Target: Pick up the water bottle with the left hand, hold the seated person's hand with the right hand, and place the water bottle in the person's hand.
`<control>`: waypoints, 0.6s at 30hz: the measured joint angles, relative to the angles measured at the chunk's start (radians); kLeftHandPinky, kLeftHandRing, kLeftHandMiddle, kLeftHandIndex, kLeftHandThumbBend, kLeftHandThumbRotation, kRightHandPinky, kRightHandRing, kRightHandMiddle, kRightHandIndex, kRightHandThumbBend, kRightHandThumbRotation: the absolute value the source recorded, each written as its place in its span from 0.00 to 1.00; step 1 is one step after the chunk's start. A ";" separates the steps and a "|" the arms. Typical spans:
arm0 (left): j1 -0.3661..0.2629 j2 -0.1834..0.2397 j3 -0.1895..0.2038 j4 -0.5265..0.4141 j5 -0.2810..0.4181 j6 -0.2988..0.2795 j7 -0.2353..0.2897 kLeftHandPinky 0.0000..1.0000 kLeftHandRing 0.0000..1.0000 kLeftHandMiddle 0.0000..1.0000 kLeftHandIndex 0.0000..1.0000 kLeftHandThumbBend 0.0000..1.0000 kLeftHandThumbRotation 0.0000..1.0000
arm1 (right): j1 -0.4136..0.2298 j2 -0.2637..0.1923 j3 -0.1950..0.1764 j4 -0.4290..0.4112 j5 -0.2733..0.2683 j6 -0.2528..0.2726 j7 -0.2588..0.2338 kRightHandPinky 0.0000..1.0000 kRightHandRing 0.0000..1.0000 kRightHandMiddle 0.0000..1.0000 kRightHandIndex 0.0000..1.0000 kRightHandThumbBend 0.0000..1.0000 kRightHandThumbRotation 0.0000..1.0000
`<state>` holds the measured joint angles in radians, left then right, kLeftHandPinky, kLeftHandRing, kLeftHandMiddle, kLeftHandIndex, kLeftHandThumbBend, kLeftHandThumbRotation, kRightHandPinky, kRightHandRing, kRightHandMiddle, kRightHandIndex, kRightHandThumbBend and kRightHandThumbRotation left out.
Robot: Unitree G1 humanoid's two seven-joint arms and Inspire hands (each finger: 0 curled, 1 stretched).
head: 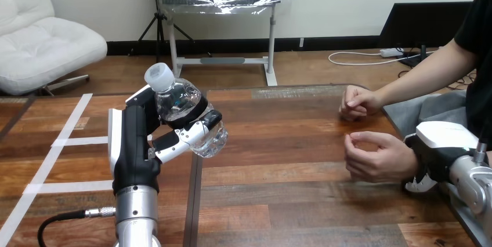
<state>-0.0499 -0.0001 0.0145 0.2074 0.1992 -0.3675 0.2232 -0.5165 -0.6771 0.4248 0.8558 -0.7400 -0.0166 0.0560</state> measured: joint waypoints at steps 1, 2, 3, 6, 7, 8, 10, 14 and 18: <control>0.000 0.000 0.000 0.000 0.000 0.000 0.000 0.41 0.41 0.43 0.51 0.61 0.00 | 0.001 -0.001 0.000 0.000 0.000 0.000 -0.002 0.56 0.70 0.76 0.74 0.74 0.00; 0.000 0.000 0.000 0.000 0.000 0.000 0.000 0.41 0.42 0.43 0.51 0.61 0.00 | 0.001 -0.001 0.000 0.000 0.000 -0.001 -0.004 0.56 0.69 0.75 0.74 0.74 0.00; 0.000 0.000 0.000 0.000 0.000 0.000 0.000 0.41 0.42 0.43 0.51 0.61 0.00 | 0.002 -0.002 0.000 0.000 0.000 -0.002 -0.007 0.55 0.68 0.75 0.73 0.75 0.00; 0.000 0.000 0.000 0.000 0.000 0.000 0.000 0.41 0.42 0.43 0.51 0.61 0.00 | 0.004 -0.004 -0.001 0.000 0.000 -0.006 -0.014 0.54 0.67 0.73 0.73 0.75 0.00; 0.000 -0.001 0.000 0.000 0.000 0.000 0.000 0.41 0.42 0.43 0.51 0.61 0.00 | 0.007 -0.007 -0.007 0.000 0.000 -0.014 -0.022 0.53 0.64 0.71 0.72 0.75 0.00; 0.000 -0.001 0.000 0.000 0.000 0.000 0.000 0.41 0.42 0.43 0.51 0.61 0.00 | 0.007 -0.007 -0.007 0.001 0.001 -0.015 -0.023 0.49 0.61 0.69 0.70 0.75 0.00; 0.000 -0.001 0.000 0.000 0.000 0.000 0.000 0.41 0.42 0.43 0.51 0.61 0.00 | 0.007 -0.007 -0.007 0.004 0.001 -0.016 -0.027 0.46 0.58 0.67 0.69 0.75 0.00; 0.000 0.000 0.000 0.000 -0.003 0.000 0.000 0.41 0.42 0.43 0.51 0.61 0.00 | 0.004 -0.007 -0.007 0.035 0.001 -0.024 -0.040 0.41 0.51 0.65 0.65 0.74 0.00; 0.000 0.000 0.001 0.000 -0.003 0.000 0.000 0.41 0.42 0.43 0.51 0.61 0.00 | 0.000 -0.007 -0.007 0.056 0.005 -0.032 -0.046 0.39 0.50 0.63 0.62 0.74 0.00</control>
<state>-0.0499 -0.0004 0.0153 0.2074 0.1963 -0.3674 0.2227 -0.5163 -0.6838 0.4176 0.9123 -0.7348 -0.0486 0.0102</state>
